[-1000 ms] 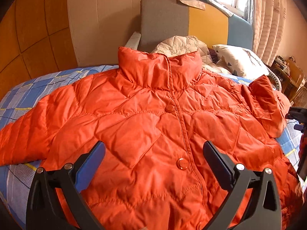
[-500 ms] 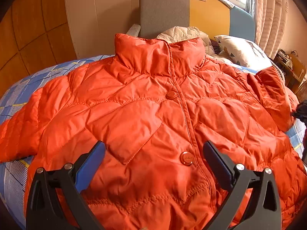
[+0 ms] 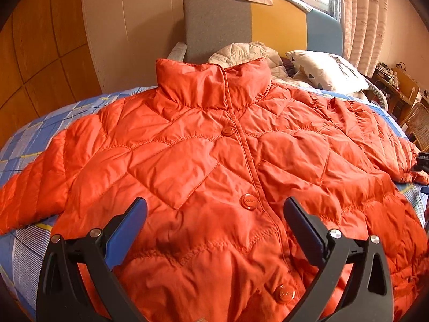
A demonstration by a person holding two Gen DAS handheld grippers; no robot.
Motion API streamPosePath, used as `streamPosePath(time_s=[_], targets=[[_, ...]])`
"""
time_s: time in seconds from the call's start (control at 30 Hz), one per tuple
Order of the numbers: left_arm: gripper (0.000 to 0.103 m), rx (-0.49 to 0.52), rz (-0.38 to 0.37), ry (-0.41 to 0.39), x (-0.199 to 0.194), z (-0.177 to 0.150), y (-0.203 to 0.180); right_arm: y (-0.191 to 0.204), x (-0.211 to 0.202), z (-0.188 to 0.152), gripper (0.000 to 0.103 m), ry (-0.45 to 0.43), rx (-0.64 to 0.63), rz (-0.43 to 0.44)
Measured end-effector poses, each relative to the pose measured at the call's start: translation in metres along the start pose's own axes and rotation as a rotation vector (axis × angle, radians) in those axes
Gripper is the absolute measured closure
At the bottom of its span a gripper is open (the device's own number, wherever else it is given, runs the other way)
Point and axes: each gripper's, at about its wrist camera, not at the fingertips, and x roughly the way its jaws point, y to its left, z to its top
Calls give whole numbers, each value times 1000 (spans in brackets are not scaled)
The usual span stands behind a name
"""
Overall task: Fold large clothes
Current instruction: 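Close the right gripper on the sleeve cuff, then lift the sleeve and fold it across the jacket body, then release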
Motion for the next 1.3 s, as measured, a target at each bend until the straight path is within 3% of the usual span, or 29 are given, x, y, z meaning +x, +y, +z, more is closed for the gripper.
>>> streamPosePath(time_s=[0.17,0.27,0.33,0.4,0.67,0.83,0.97,1.2,1.23,1.27,1.3], targets=[[2,-18,11,2,-1,-1,7,-3,14,19,35,-20,4,-14],[2,-27,16,9,0,-2,11,4,15,26,66,-37,-50,-14],[2,-29,18,12,0,-2,13,12,5,26,92,-77,-96,-16],[2,-33,17,8,-1,-3,15,25,-11,25,96,-134,-160,-3],[2,-36,-8,-10,-14,-8,18,83,-79,-7,96,-290,-408,110],[2,-54,-17,-29,-27,-13,30,139,-120,-62,98,-329,-628,214],[2,-83,-12,-39,-35,-18,46,189,-148,-129,98,-320,-841,310],[2,-141,-9,-46,-43,-27,80,228,-167,-225,98,-229,-1041,436],[2,-145,-7,-47,-44,-28,83,230,-170,-235,89,-212,-1056,453],[2,-152,-9,-48,-46,-29,88,231,-173,-245,65,-188,-1073,478],[2,-160,-13,-48,-46,-30,92,228,-176,-253,51,-180,-1079,497]])
